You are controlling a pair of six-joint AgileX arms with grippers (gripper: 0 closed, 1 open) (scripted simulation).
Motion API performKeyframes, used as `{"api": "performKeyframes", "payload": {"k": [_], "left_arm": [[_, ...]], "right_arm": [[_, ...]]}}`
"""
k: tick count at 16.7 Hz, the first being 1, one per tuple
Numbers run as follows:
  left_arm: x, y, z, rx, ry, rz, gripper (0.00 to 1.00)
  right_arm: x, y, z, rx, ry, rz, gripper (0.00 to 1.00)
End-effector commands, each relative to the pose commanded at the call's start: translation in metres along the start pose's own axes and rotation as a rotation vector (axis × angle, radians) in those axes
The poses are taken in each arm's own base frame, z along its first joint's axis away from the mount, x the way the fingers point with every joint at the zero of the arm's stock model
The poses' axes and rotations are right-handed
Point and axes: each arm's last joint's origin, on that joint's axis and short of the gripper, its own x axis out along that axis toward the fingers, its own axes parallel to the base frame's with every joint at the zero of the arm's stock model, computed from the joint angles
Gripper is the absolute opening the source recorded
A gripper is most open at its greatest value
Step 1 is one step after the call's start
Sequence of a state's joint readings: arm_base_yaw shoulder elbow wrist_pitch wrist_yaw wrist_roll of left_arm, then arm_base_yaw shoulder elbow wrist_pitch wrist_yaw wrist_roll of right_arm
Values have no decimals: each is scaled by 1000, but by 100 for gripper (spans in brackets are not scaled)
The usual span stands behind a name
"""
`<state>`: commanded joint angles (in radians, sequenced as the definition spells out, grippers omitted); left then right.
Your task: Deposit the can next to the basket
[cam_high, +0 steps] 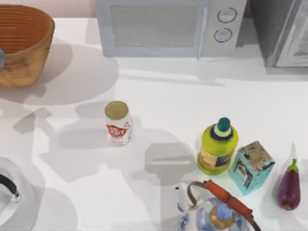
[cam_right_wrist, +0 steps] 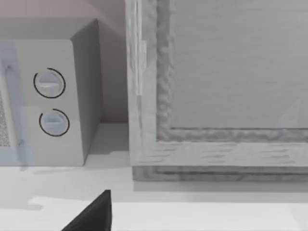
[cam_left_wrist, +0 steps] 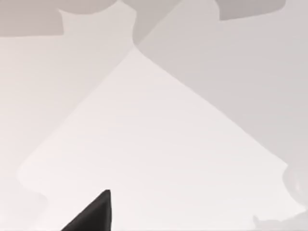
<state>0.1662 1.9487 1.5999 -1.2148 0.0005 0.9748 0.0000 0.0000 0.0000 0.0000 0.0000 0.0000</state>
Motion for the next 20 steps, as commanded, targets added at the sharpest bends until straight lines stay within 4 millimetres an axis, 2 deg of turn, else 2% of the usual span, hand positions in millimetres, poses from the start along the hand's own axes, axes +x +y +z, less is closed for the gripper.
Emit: {"api": "performKeyframes", "payload": {"k": [7,14,18,20], "left_arm": [[3,0,2,5,3,-5,100],[58,2,1,2,1,-4,100],[62,1,1,2,3,-6,100],[62,1,1,2,3,-6,85]], "right_arm": [[0,0,0,0,0,0,100],[0,0,0,0,0,0,100],[0,0,0,0,0,0,100],[0,0,0,0,0,0,100]]}}
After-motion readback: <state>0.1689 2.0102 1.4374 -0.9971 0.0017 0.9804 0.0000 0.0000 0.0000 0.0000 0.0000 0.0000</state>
